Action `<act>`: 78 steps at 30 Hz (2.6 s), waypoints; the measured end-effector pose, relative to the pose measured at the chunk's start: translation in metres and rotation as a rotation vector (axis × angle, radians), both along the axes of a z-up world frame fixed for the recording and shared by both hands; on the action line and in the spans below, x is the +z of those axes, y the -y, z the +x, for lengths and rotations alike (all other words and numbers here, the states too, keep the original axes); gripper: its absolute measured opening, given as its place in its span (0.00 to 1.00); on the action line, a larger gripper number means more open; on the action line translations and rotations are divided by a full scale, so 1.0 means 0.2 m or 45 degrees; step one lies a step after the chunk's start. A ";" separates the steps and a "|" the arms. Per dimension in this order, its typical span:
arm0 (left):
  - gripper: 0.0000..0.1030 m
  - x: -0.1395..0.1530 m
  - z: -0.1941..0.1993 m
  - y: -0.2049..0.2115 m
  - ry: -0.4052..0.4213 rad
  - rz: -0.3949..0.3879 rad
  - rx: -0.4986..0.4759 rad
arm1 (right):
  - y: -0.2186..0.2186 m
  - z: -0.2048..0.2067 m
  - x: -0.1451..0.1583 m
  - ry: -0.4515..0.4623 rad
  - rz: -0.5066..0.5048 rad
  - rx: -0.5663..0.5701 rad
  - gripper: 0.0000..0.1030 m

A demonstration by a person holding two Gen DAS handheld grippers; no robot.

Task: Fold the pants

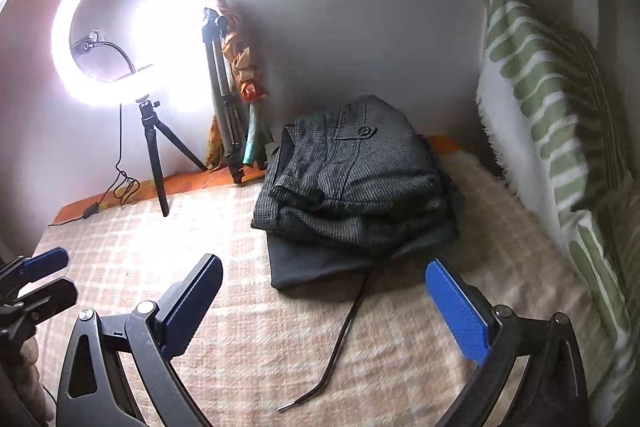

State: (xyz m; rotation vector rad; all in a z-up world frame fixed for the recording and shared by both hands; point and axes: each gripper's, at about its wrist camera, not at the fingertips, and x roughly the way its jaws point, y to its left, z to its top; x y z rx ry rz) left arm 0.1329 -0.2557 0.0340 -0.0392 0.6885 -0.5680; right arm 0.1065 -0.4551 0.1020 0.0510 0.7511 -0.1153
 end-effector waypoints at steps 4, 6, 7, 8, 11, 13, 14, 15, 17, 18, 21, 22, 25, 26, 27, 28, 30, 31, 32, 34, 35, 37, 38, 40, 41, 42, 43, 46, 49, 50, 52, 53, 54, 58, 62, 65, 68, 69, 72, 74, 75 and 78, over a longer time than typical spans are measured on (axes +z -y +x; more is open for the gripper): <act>0.78 -0.01 -0.03 -0.01 0.015 0.023 0.014 | -0.04 -0.04 -0.01 0.018 -0.004 -0.011 1.00; 0.78 -0.01 -0.03 -0.01 0.031 0.032 0.020 | -0.05 -0.05 -0.02 0.031 -0.016 -0.018 1.00; 0.78 -0.01 -0.03 0.00 0.044 0.037 0.024 | -0.05 -0.05 -0.03 0.038 -0.026 -0.024 1.00; 0.79 -0.01 -0.03 0.00 0.054 0.042 0.026 | -0.06 -0.05 -0.04 0.044 -0.032 -0.028 1.00; 0.79 -0.01 -0.03 0.00 0.077 0.040 0.019 | -0.06 -0.04 -0.07 0.035 -0.002 -0.035 1.00; 0.80 -0.02 -0.03 -0.02 0.084 0.019 0.019 | -0.06 -0.03 -0.08 0.028 0.023 -0.035 1.00; 0.81 -0.02 -0.03 -0.02 0.088 0.008 0.024 | -0.06 -0.03 -0.08 0.029 0.023 -0.033 1.00; 0.81 -0.02 -0.03 -0.03 0.090 0.003 0.030 | -0.06 -0.03 -0.08 0.033 0.016 -0.034 1.00; 0.81 -0.03 -0.02 -0.04 0.093 -0.008 0.040 | -0.07 -0.03 -0.07 0.042 0.004 -0.035 1.00; 0.82 -0.03 -0.02 -0.05 0.092 -0.013 0.046 | -0.07 -0.03 -0.07 0.048 0.006 -0.036 1.00; 0.82 -0.04 -0.01 -0.07 0.080 -0.022 0.064 | -0.07 -0.03 -0.06 0.066 0.014 -0.050 1.00; 0.82 -0.04 -0.01 -0.07 0.076 -0.020 0.070 | -0.06 -0.02 -0.06 0.070 0.013 -0.058 1.00; 0.82 -0.03 0.00 -0.09 0.084 -0.028 0.098 | -0.05 -0.02 -0.05 0.083 0.023 -0.077 1.00; 0.82 -0.03 0.00 -0.10 0.087 -0.031 0.111 | -0.05 -0.02 -0.04 0.087 0.024 -0.081 1.00; 0.82 -0.02 0.00 -0.11 0.085 -0.030 0.120 | -0.05 -0.02 -0.04 0.091 0.025 -0.083 1.00; 0.82 -0.02 0.00 -0.11 0.078 -0.025 0.126 | -0.05 -0.02 -0.04 0.100 0.021 -0.082 1.00; 0.82 -0.02 0.00 -0.11 0.069 -0.013 0.124 | -0.05 -0.02 -0.04 0.104 0.012 -0.084 1.00; 0.82 -0.02 0.00 -0.11 0.074 -0.007 0.123 | -0.06 -0.02 -0.04 0.105 0.006 -0.086 1.00; 0.82 -0.01 0.00 -0.11 0.086 0.000 0.127 | -0.06 -0.02 -0.04 0.106 0.003 -0.087 1.00; 0.82 -0.01 -0.02 -0.10 0.107 0.015 0.123 | -0.06 -0.02 -0.04 0.107 0.001 -0.089 1.00; 0.82 -0.01 -0.02 -0.10 0.111 0.028 0.122 | -0.05 -0.02 -0.04 0.110 0.002 -0.091 1.00; 0.82 -0.01 -0.02 -0.09 0.117 0.048 0.126 | -0.05 -0.02 -0.03 0.115 0.002 -0.095 1.00; 0.83 -0.01 -0.03 -0.08 0.118 0.057 0.132 | -0.05 -0.02 -0.03 0.116 -0.001 -0.096 1.00; 0.86 -0.01 -0.02 -0.08 0.118 0.055 0.143 | -0.05 -0.02 -0.03 0.117 -0.001 -0.096 1.00; 0.89 -0.01 -0.02 -0.09 0.118 0.048 0.148 | -0.05 -0.02 -0.03 0.119 -0.001 -0.096 1.00; 0.90 -0.01 -0.02 -0.09 0.121 0.042 0.154 | -0.05 -0.02 -0.03 0.121 -0.003 -0.097 1.00; 0.92 0.00 -0.02 -0.09 0.125 0.040 0.162 | -0.05 -0.02 -0.03 0.121 -0.006 -0.097 1.00; 0.94 0.00 -0.02 -0.11 0.137 0.038 0.184 | -0.05 -0.02 -0.03 0.127 -0.017 -0.106 1.00; 0.95 0.01 -0.01 -0.12 0.130 0.026 0.192 | -0.05 -0.01 -0.03 0.130 -0.013 -0.113 1.00; 0.95 0.01 -0.01 -0.12 0.129 0.025 0.195 | -0.05 -0.01 -0.03 0.132 -0.012 -0.116 1.00; 0.95 0.01 -0.01 -0.13 0.134 0.031 0.197 | -0.05 -0.01 -0.02 0.132 -0.013 -0.115 1.00; 0.96 0.01 -0.01 -0.13 0.134 0.033 0.198 | -0.05 -0.01 -0.02 0.133 -0.015 -0.115 1.00; 0.96 0.01 -0.01 -0.13 0.134 0.034 0.197 | -0.05 -0.01 -0.02 0.135 -0.017 -0.116 1.00; 0.96 0.01 -0.01 -0.13 0.128 0.033 0.191 | -0.05 -0.01 -0.02 0.134 -0.011 -0.115 1.00; 0.96 0.00 -0.01 -0.13 0.126 0.032 0.191 | -0.06 -0.01 -0.02 0.134 -0.003 -0.118 1.00; 0.96 0.01 -0.01 -0.13 0.128 0.032 0.192 | -0.06 0.00 -0.02 0.134 -0.003 -0.118 1.00; 0.96 0.01 -0.01 -0.13 0.127 0.032 0.192 | -0.06 0.00 -0.02 0.133 0.000 -0.117 1.00; 0.96 0.00 -0.01 -0.13 0.128 0.033 0.191 | -0.06 0.00 -0.02 0.133 -0.001 -0.116 1.00; 0.96 0.01 -0.01 -0.12 0.127 0.033 0.192 | -0.06 0.00 -0.02 0.134 -0.001 -0.117 1.00; 0.96 0.01 -0.02 -0.13 0.130 0.035 0.190 | -0.07 0.01 -0.02 0.133 0.001 -0.116 1.00; 0.96 0.01 -0.02 -0.12 0.130 0.035 0.190 | -0.07 0.01 -0.02 0.133 0.001 -0.117 1.00; 0.96 0.01 -0.02 -0.12 0.131 0.035 0.188 | -0.06 0.01 -0.02 0.132 0.009 -0.120 1.00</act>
